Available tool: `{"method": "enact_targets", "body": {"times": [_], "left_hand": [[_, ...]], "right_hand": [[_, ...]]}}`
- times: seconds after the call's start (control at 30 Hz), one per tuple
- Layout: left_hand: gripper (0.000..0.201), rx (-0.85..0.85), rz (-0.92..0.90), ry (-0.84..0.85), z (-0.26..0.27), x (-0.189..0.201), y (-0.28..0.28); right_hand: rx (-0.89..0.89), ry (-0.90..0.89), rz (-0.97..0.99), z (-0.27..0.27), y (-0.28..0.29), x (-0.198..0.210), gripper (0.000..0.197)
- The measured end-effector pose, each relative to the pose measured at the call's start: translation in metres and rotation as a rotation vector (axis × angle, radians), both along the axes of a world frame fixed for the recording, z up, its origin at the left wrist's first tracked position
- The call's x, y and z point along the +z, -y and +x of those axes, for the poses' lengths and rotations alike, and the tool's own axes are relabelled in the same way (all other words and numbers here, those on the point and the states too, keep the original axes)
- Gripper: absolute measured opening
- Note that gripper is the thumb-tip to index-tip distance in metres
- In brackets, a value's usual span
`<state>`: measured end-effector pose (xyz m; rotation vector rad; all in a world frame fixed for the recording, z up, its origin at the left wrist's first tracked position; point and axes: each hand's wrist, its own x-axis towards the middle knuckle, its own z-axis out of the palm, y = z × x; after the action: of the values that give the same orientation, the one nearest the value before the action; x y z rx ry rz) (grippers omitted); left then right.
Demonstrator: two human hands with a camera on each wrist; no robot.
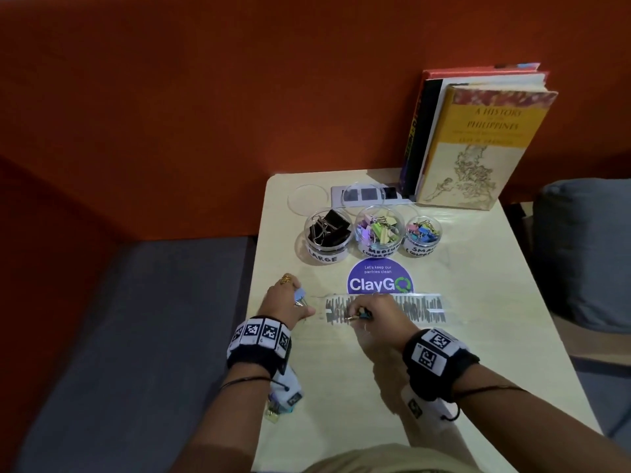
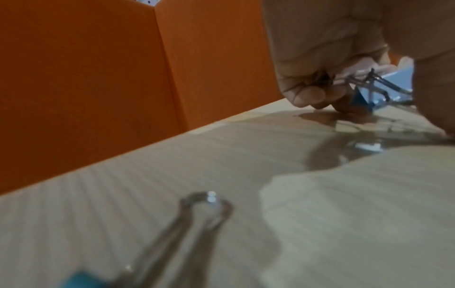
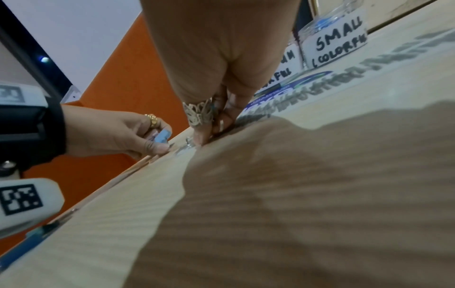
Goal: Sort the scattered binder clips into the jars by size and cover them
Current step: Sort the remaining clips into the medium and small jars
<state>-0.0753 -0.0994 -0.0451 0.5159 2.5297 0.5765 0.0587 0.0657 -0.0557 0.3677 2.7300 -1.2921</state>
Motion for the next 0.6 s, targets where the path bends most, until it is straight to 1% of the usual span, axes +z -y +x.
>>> {"method": "enact_targets", "body": {"times": [0.1, 0.17, 0.27, 0.4, 0.47, 0.53, 0.6], "left_hand": [[0.035, 0.035, 0.111, 0.071, 0.004, 0.001, -0.003], [0.027, 0.063, 0.196, 0.097, 0.008, 0.004, -0.006], [0.018, 0.081, 0.318, 0.167, 0.011, 0.021, -0.022], [0.020, 0.020, 0.420, 0.221, 0.007, 0.053, -0.069], [0.017, 0.059, 0.466, 0.241, 0.002, 0.065, -0.100], [0.021, 0.121, 0.465, 0.242, -0.004, 0.070, -0.130], [0.025, 0.136, 0.437, 0.187, -0.008, 0.071, -0.155]], "right_hand": [[-0.135, -0.013, -0.099, 0.006, -0.009, 0.002, 0.011], [-0.236, -0.014, -0.159, 0.012, -0.017, 0.003, 0.012], [-0.365, 0.010, -0.160, 0.019, -0.031, 0.002, 0.013], [-0.474, 0.029, -0.167, 0.029, -0.051, 0.002, 0.016], [-0.522, 0.019, -0.180, 0.032, -0.059, 0.004, 0.017], [-0.551, -0.005, -0.183, 0.033, -0.068, 0.008, 0.019], [-0.575, -0.031, -0.181, 0.032, -0.074, 0.014, 0.021]]}}
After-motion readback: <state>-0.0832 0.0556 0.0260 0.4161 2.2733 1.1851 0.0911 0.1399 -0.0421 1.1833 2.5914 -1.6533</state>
